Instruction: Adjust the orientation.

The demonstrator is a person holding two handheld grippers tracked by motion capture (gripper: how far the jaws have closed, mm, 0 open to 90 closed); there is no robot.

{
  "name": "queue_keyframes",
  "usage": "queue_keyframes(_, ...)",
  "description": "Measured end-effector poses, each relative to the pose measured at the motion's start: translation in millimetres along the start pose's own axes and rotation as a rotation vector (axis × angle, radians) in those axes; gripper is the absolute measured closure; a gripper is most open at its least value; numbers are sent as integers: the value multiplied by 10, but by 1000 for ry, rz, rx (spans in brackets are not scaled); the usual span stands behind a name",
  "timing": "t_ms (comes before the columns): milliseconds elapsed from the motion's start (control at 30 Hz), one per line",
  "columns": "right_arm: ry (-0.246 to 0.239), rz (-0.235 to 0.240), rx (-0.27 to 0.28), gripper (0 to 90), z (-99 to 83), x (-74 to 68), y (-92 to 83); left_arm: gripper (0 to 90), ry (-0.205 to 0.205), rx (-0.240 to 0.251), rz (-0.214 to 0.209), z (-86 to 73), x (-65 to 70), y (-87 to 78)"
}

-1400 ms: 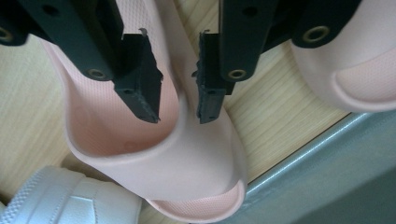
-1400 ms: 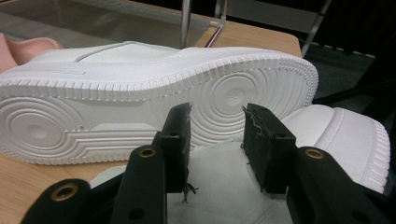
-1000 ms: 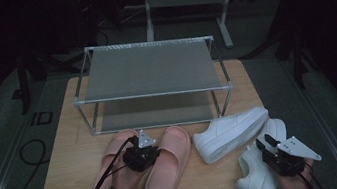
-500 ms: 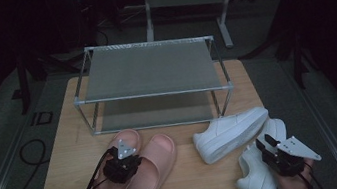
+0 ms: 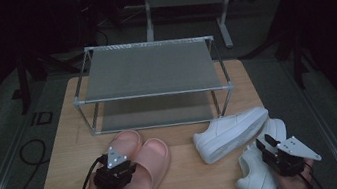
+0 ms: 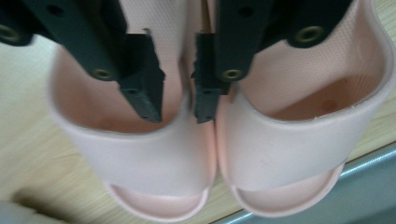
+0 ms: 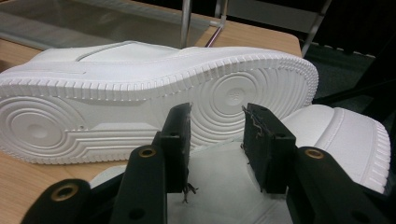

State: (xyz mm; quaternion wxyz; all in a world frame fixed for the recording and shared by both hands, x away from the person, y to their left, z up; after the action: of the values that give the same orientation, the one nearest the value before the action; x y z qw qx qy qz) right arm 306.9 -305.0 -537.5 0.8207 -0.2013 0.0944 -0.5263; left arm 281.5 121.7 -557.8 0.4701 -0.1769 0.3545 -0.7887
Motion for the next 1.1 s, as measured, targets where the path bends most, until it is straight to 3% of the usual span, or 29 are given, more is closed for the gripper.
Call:
queue_keyframes(200,0,2,0,607,0,0,0,574,16,19,20,4,-33,-117)
queue_keyframes(233,0,3,0,605,0,1,-1,526,14,35,32,0,-90,-168)
queue_keyframes(400,-1,7,-1,602,0,0,1,468,-23,36,32,-25,-167,-180)
queue_keyframes(500,-1,8,-1,602,0,-1,2,386,-12,39,83,-34,-225,-188)
queue_keyframes(600,3,9,-1,601,-1,-2,4,353,-17,33,81,-48,-249,-194)
queue_keyframes(767,4,11,1,599,-1,-1,3,329,-12,20,66,-98,-279,-190)
queue_keyframes(933,2,14,0,597,0,-3,8,329,-15,14,83,-145,-353,-200)
queue_keyframes(1100,3,16,0,595,-1,-2,5,336,-30,15,42,-172,-385,-214)
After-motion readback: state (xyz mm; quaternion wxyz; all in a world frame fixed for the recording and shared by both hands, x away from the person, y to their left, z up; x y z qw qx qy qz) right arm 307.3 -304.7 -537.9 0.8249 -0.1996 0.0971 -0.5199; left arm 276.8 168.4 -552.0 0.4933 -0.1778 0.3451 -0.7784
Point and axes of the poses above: each handheld gripper's, and its own axes: y roughly forward along the jaws, z roughly out of its top, x roughly to its right, the point moved 9 cm from there along y, roughly forward along the jaws, and after that the axes turned 7 degrees about z, right-handed, at the moved point
